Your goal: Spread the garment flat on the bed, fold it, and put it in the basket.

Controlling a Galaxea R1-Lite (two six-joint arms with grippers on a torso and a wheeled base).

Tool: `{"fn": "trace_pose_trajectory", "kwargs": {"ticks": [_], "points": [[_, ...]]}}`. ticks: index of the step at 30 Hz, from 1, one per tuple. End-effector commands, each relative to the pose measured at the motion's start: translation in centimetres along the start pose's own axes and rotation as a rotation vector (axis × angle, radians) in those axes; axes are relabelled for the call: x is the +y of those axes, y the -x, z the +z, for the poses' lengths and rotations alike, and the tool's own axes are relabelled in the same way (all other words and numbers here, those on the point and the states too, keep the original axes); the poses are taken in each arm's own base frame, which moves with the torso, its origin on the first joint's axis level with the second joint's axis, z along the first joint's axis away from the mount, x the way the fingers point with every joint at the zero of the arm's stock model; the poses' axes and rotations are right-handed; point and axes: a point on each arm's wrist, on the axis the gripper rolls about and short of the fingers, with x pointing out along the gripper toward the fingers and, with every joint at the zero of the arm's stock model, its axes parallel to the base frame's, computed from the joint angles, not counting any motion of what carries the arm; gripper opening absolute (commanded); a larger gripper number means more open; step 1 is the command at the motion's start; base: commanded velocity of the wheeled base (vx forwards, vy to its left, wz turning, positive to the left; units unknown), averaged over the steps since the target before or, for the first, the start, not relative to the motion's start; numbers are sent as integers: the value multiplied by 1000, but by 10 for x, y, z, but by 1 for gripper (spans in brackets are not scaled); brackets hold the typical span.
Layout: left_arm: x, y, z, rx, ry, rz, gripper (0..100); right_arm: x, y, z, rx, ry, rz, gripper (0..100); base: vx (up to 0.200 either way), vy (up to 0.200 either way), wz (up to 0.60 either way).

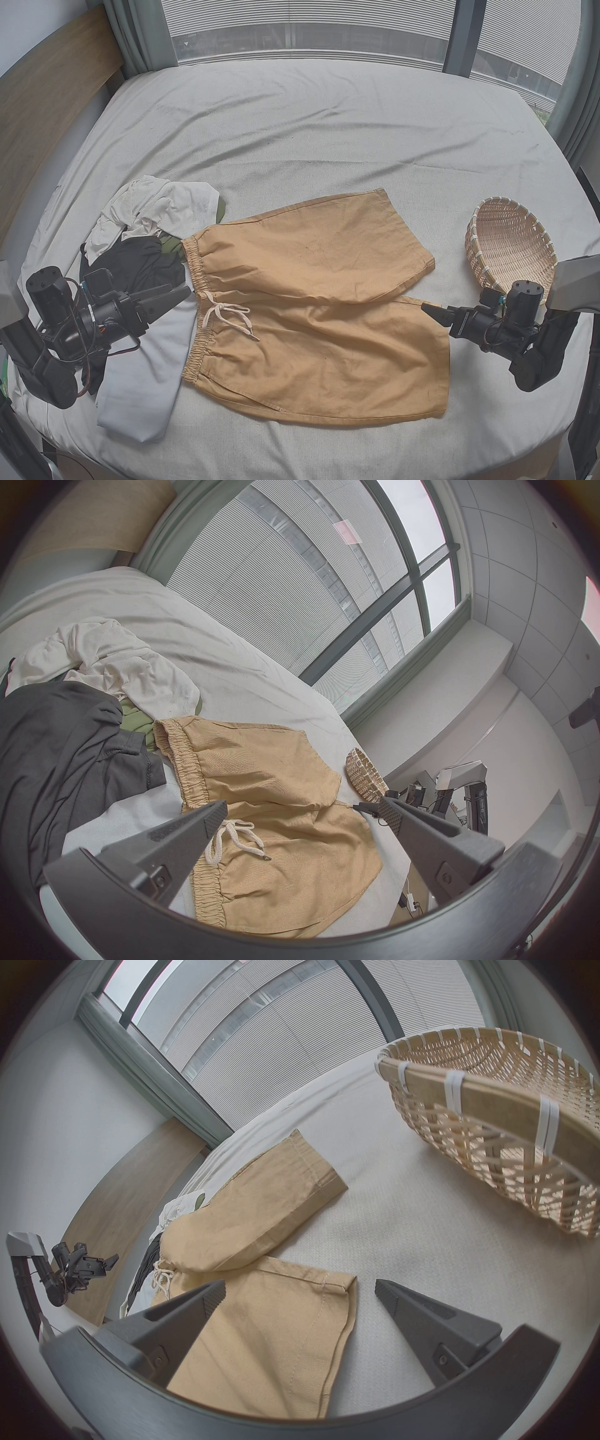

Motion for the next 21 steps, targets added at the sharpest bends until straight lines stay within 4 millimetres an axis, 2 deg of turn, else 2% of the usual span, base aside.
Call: {"fn": "trace_pose_trajectory", "kwargs": {"ticks": [1, 11, 12, 21], "points": [[-1, 0, 2, -6, -6, -3, 100, -3, -4, -6, 13, -4, -3, 100, 0, 0, 0], [-2, 0, 2, -6, -5, -5, 100, -2, -9, -12, 13, 3, 13, 100, 0, 0, 0], [-2, 0, 2, -6, -5, -5, 100, -2, -10, -12, 14, 4, 14, 0, 0, 0, 0], [-2, 1, 1, -3, -2, -3, 100, -4, -15, -11, 6, 7, 17, 0, 0, 0, 0]]}}
